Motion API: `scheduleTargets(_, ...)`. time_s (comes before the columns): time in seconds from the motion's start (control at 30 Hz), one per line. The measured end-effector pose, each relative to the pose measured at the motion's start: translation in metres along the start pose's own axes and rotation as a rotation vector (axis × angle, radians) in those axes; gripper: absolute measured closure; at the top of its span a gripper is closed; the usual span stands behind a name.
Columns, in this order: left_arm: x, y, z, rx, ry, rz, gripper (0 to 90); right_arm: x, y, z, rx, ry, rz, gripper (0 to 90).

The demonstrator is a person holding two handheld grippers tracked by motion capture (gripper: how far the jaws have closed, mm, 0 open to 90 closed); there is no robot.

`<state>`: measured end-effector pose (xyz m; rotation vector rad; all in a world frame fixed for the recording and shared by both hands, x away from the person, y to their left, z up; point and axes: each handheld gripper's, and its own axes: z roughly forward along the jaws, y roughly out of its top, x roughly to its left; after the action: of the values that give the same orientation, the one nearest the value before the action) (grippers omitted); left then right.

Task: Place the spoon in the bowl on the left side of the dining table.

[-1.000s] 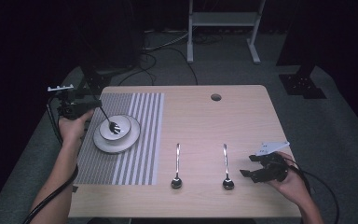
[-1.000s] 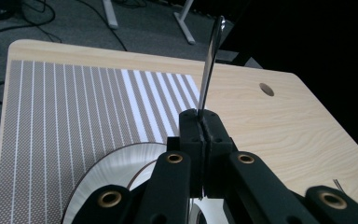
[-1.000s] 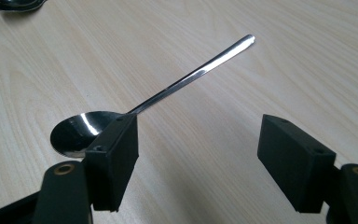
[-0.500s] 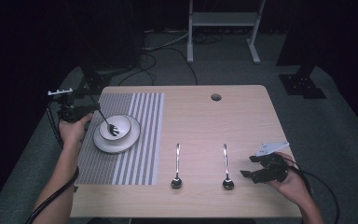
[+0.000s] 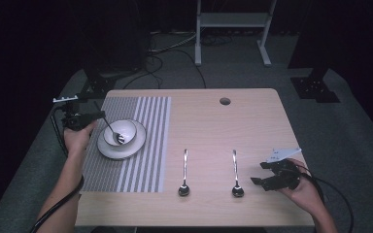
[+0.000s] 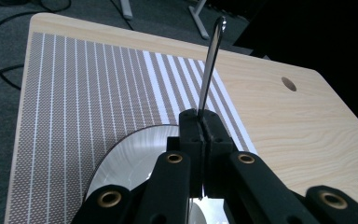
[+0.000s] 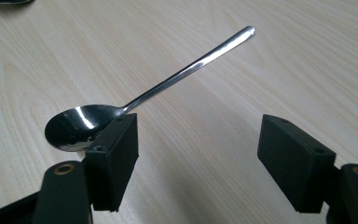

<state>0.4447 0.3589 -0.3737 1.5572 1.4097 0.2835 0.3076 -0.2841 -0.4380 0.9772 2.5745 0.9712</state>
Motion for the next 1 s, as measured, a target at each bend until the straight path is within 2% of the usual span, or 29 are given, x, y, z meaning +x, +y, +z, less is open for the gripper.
scheduleTargets(0.3,0.007,-0.007,0.001,-0.004,0.014,-0.026,83.7,0.0,-0.001,0.001,0.002,0.001,0.0,27.8)
scheduleTargets(0.53,0.011,-0.01,0.0,0.005,0.003,-0.022,79.7,0.0,-0.001,0.001,0.001,0.001,0.002,27.9)
scheduleTargets(0.83,0.019,-0.016,-0.001,0.025,0.016,-0.033,73.1,0.0,-0.001,0.004,0.002,0.005,0.001,27.9)
scheduleTargets(1.0,0.02,-0.017,-0.002,0.033,0.027,-0.025,70.0,-0.001,-0.001,0.005,0.003,0.001,0.003,27.9)
